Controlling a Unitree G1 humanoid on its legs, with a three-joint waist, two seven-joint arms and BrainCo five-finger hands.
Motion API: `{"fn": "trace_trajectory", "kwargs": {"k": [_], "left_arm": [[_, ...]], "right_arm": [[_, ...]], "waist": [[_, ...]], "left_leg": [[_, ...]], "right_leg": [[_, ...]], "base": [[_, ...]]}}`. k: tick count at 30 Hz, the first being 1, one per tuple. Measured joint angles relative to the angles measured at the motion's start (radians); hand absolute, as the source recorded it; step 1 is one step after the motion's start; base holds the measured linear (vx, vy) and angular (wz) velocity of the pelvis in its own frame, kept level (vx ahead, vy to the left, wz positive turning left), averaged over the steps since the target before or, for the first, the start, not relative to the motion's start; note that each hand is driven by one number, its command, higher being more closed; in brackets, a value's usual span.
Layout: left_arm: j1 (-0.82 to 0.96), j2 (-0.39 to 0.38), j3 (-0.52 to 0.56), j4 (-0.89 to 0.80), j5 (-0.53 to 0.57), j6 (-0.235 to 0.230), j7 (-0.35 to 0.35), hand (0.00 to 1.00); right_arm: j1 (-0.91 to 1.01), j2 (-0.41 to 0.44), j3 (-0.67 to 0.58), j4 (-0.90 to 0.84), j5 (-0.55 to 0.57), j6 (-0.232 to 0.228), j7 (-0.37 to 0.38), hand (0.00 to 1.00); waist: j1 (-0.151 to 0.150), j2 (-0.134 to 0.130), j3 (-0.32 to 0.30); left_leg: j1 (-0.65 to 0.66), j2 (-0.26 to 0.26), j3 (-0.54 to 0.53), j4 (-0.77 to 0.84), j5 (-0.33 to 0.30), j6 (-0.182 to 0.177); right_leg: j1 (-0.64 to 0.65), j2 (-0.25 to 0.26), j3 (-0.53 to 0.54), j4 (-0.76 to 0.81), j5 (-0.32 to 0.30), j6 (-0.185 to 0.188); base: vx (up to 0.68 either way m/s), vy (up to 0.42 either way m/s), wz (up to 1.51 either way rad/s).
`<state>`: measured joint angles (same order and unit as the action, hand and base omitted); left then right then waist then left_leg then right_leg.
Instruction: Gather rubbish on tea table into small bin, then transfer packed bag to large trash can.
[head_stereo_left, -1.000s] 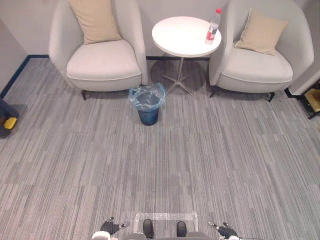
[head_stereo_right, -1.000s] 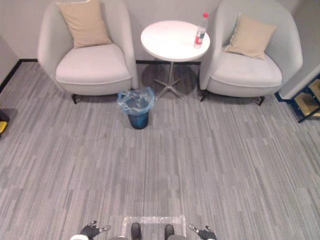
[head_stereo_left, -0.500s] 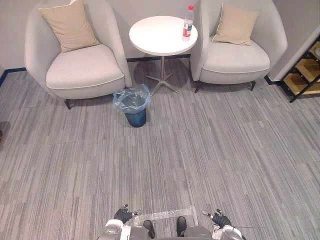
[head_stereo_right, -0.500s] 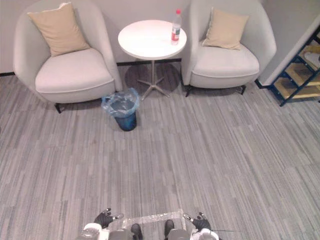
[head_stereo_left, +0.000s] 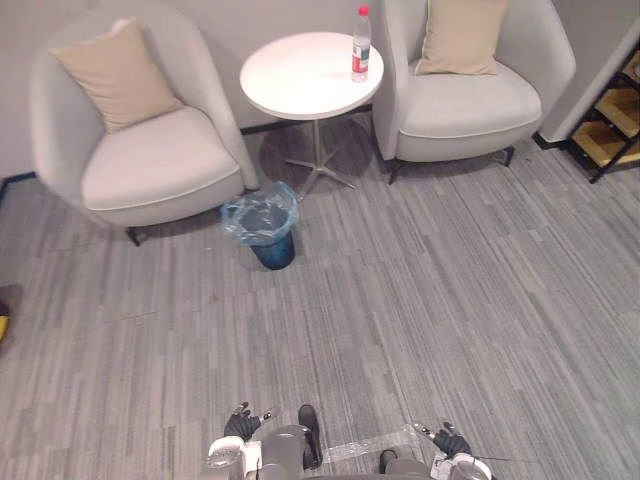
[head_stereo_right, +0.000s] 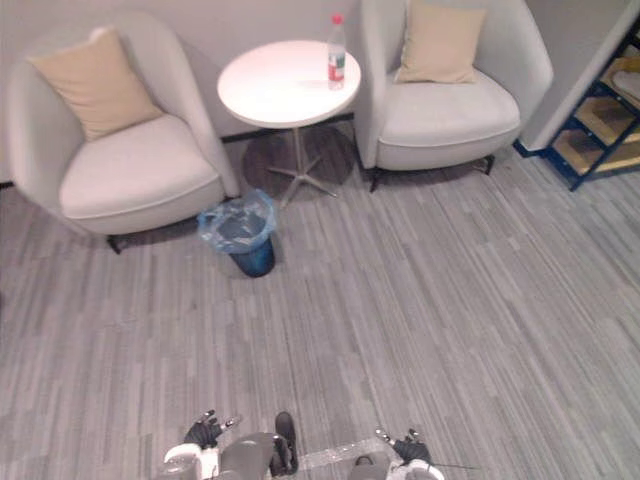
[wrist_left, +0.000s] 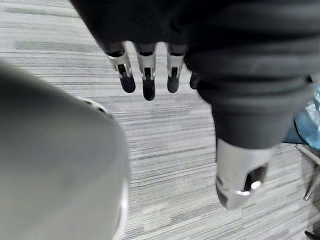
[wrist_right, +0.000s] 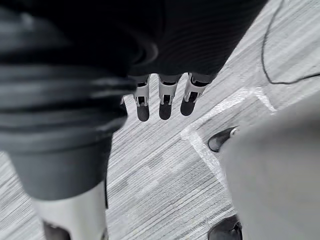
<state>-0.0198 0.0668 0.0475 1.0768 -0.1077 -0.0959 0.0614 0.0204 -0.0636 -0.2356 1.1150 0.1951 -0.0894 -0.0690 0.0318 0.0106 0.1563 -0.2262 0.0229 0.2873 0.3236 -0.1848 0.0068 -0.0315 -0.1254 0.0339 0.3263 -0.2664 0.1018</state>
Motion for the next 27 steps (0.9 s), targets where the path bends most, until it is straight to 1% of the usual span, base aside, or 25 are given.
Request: {"fn": "trace_trajectory", "kwargs": {"k": [1, 2, 3, 4, 5, 6, 7, 9, 10, 11, 12, 13, 14, 15, 16, 18, 19, 20, 21, 22, 23, 24, 25, 26, 27], "left_arm": [[0.001, 0.002, -0.007, 0.003, 0.0, 0.001, 0.0, 0.0], [0.002, 0.006, -0.032, 0.007, 0.0, 0.005, 0.0, 0.0], [-0.002, 0.008, -0.049, 0.008, 0.0, 0.005, 0.0, 0.0], [-0.009, 0.007, -0.07, 0.008, 0.0, 0.005, 0.0, 0.0], [-0.011, 0.004, -0.078, 0.006, 0.0, 0.005, -0.001, 0.0], [-0.011, -0.002, -0.078, 0.006, 0.0, 0.005, -0.003, 0.0], [-0.011, -0.004, -0.078, 0.008, -0.001, 0.005, -0.003, 0.0], [-0.015, -0.001, -0.079, 0.019, -0.001, 0.005, -0.004, 0.0], [-0.015, 0.0, -0.084, 0.023, -0.001, 0.005, -0.005, 0.0], [-0.015, 0.003, -0.099, 0.028, -0.001, 0.005, -0.004, 0.0], [-0.014, 0.017, -0.115, 0.037, 0.0, 0.005, -0.005, 0.0], [-0.019, -0.001, -0.113, 0.052, 0.002, 0.005, -0.005, 0.0], [-0.024, -0.017, -0.111, 0.057, 0.009, 0.004, -0.008, 0.0], [-0.03, -0.024, -0.108, 0.057, 0.014, 0.004, -0.007, 0.0], [-0.034, -0.028, -0.105, 0.057, 0.029, 0.0, -0.007, 0.0], [-0.046, -0.031, -0.093, 0.065, 0.037, 0.002, -0.007, 0.0], [-0.044, -0.046, -0.044, 0.06, 0.039, 0.003, -0.006, 0.0], [-0.034, -0.054, -0.021, 0.044, 0.038, 0.004, -0.006, 0.0], [-0.032, -0.054, -0.015, 0.029, 0.038, 0.003, -0.005, 0.0], [-0.028, -0.055, -0.006, 0.005, 0.033, 0.003, -0.004, 0.0], [-0.026, -0.057, 0.005, -0.015, 0.024, 0.001, -0.003, 0.0], [-0.024, -0.063, 0.009, -0.028, 0.014, -0.001, -0.001, 0.0], [-0.023, -0.069, 0.01, -0.038, 0.001, -0.004, 0.0, 0.0], [-0.021, -0.071, 0.01, -0.045, -0.006, -0.005, 0.0, 0.0], [-0.023, -0.073, 0.01, -0.046, -0.013, -0.006, 0.0, 0.0]], "right_arm": [[0.0, 0.001, 0.0, -0.002, -0.001, 0.0, 0.001, 0.0], [-0.001, 0.002, -0.005, -0.016, 0.0, -0.003, 0.002, 0.0], [-0.002, 0.005, -0.007, -0.028, 0.0, -0.004, 0.002, 0.0], [-0.007, 0.005, -0.007, -0.037, -0.001, -0.005, 0.005, 0.0], [-0.012, 0.002, -0.006, -0.041, -0.002, -0.005, 0.008, 0.0], [-0.014, -0.003, -0.004, -0.046, -0.009, -0.006, 0.01, 0.0], [-0.015, -0.004, -0.003, -0.048, -0.015, -0.006, 0.01, 0.0], [-0.025, -0.005, 0.008, -0.059, -0.03, -0.006, 0.012, 0.0], [-0.025, -0.005, 0.011, -0.065, -0.031, -0.008, 0.013, 0.0], [-0.023, -0.006, 0.014, -0.068, -0.031, -0.008, 0.013, 0.0], [-0.01, -0.005, 0.015, -0.065, -0.036, -0.008, 0.013, 0.0], [-0.011, -0.011, 0.009, -0.064, -0.033, -0.011, 0.017, 0.0], [-0.028, -0.034, 0.01, -0.058, -0.039, -0.011, 0.015, 0.0], [-0.029, -0.04, 0.009, -0.053, -0.04, -0.012, 0.015, 0.0], [-0.028, -0.041, 0.001, -0.043, -0.035, -0.012, 0.016, 0.0], [-0.028, -0.044, 0.001, -0.033, -0.036, -0.011, 0.015, 0.0], [-0.023, -0.046, 0.004, -0.028, -0.035, -0.009, 0.013, 0.0], [-0.018, -0.045, 0.012, -0.031, -0.035, -0.008, 0.011, 0.0], [-0.018, -0.041, 0.013, -0.031, -0.035, -0.008, 0.009, 0.0], [-0.015, -0.029, 0.021, -0.036, -0.024, -0.007, 0.008, 0.0], [-0.009, -0.012, 0.022, -0.047, -0.016, -0.006, 0.008, 0.0], [-0.001, -0.001, 0.02, -0.06, -0.009, -0.006, 0.007, 0.0], [0.001, -0.004, 0.021, -0.077, 0.003, -0.006, 0.007, 0.0], [0.002, -0.003, 0.021, -0.079, 0.003, -0.006, 0.005, 0.0], [0.002, -0.003, 0.02, -0.078, 0.003, -0.007, 0.005, 0.0]], "waist": [[0.005, -0.001, -0.001], [0.006, -0.003, -0.003], [0.0, -0.004, -0.003], [-0.005, -0.003, -0.002], [-0.009, 0.0, -0.002], [-0.01, 0.006, 0.001], [-0.016, 0.015, 0.005], [-0.029, 0.018, 0.006], [-0.035, 0.019, 0.006], [-0.043, 0.012, 0.004], [-0.051, -0.013, -0.003], [-0.054, 0.0, 0.008], [-0.047, 0.033, 0.007], [-0.05, 0.04, 0.011], [-0.054, 0.043, 0.011], [-0.061, 0.043, 0.013], [-0.055, 0.041, 0.019], [-0.044, 0.041, 0.021], [-0.039, 0.042, 0.022], [-0.032, 0.03, 0.032], [-0.026, 0.029, 0.035], [-0.024, 0.027, 0.036], [-0.022, 0.031, 0.035], [-0.021, 0.034, 0.034], [-0.018, 0.037, 0.035]], "left_leg": [[0.034, -0.001, 0.018, -0.017, -0.008, 0.004], [0.108, -0.01, 0.038, -0.053, -0.018, 0.015], [0.138, -0.015, 0.037, -0.073, -0.021, 0.019], [0.177, -0.017, 0.035, -0.098, -0.022, 0.02], [0.218, -0.013, 0.031, -0.128, -0.022, 0.02], [0.271, 0.002, 0.03, -0.161, -0.022, 0.02], [0.292, 0.016, 0.03, -0.17, -0.022, 0.02], [0.322, 0.057, 0.023, -0.17, -0.022, 0.02], [0.334, 0.073, 0.012, -0.171, -0.022, 0.02], [0.348, 0.082, -0.009, -0.172, -0.026, 0.01], [0.367, 0.069, -0.036, -0.173, -0.034, -0.039], [0.393, 0.086, -0.067, -0.174, -0.056, -0.076], [0.394, 0.122, -0.091, -0.172, -0.051, -0.101], [0.394, 0.127, -0.113, -0.164, -0.042, -0.114], [0.389, 0.144, -0.127, -0.135, -0.022, -0.135], [0.342, 0.169, -0.158, -0.019, -0.014, -0.15], [0.254, 0.209, -0.184, 0.211, 0.01, -0.197], [0.185, 0.239, -0.192, 0.384, 0.013, -0.206], [0.146, 0.258, -0.182, 0.468, -0.005, -0.196], [0.092, 0.272, -0.152, 0.542, -0.034, -0.168], [0.048, 0.271, -0.115, 0.557, -0.056, -0.144], [0.007, 0.262, -0.084, 0.533, -0.068, -0.123], [-0.026, 0.246, -0.053, 0.47, -0.069, -0.117], [-0.049, 0.221, -0.034, 0.38, -0.067, -0.114], [-0.057, 0.179, -0.025, 0.225, -0.045, -0.101]], "right_leg": [[-0.033, -0.004, -0.001, 0.101, 0.002, 0.026], [-0.121, -0.022, -0.011, 0.324, 0.015, 0.086], [-0.157, -0.034, -0.036, 0.424, 0.013, 0.086], [-0.194, -0.048, -0.085, 0.51, 0.005, 0.065], [-0.222, -0.064, -0.15, 0.561, -0.012, 0.025], [-0.253, -0.073, -0.24, 0.572, -0.039, -0.029], [-0.268, -0.069, -0.283, 0.543, -0.051, -0.048], [-0.321, -0.042, -0.342, 0.378, -0.048, -0.064], [-0.342, -0.024, -0.343, 0.275, -0.014, -0.068], [-0.351, -0.001, -0.331, 0.108, 0.082, -0.067], [-0.323, 0.001, -0.293, -0.076, 0.26, -0.073], [-0.315, 0.017, -0.287, -0.053, 0.324, -0.113], [-0.32, 0.038, -0.291, -0.021, 0.283, -0.133], [-0.322, 0.04, -0.302, 0.003, 0.252, -0.128], [-0.32, 0.041, -0.318, 0.038, 0.205, -0.139], [-0.299, 0.046, -0.337, 0.057, 0.158, -0.145], [-0.248, 0.062, -0.347, 0.048, 0.124, -0.152], [-0.209, 0.076, -0.353, 0.04, 0.103, -0.156], [-0.177, 0.082, -0.361, 0.033, 0.092, -0.163], [-0.128, 0.089, -0.363, 0.019, 0.071, -0.172], [-0.086, 0.09, -0.363, 0.003, 0.06, -0.169], [-0.059, 0.091, -0.367, -0.019, 0.05, -0.153], [-0.035, 0.091, -0.37, -0.042, 0.046, -0.144], [-0.018, 0.091, -0.37, -0.06, 0.045, -0.136], [-0.001, 0.089, -0.366, -0.08, 0.041, -0.121]], "base": [[0.38, 0.128, -0.53], [0.39, 0.1, -0.38], [0.39, 0.076, -0.16], [0.39, 0.023, 0.05], [0.37, -0.022, -0.01], [0.37, -0.042, -0.05], [0.44, -0.129, -0.01], [0.4, -0.19, 0.03], [0.39, -0.262, 0.13], [0.51, -0.35, 0.35], [0.44, -0.316, 0.41], [0.41, -0.274, 0.25], [0.29, -0.207, 0.1], [0.4, -0.312, 0.14], [0.38, -0.341, 0.32], [0.29, -0.262, 0.43], [0.25, -0.187, 0.31], [0.3, -0.205, 0.13], [0.24, -0.093, 0.0], [0.25, -0.061, 0.04], [0.25, -0.049, 0.08], [0.21, -0.017, 0.08], [0.22, 0.029, 0.04], [0.22, 0.053, -0.02], [0.3, 0.097, -0.09]]}}
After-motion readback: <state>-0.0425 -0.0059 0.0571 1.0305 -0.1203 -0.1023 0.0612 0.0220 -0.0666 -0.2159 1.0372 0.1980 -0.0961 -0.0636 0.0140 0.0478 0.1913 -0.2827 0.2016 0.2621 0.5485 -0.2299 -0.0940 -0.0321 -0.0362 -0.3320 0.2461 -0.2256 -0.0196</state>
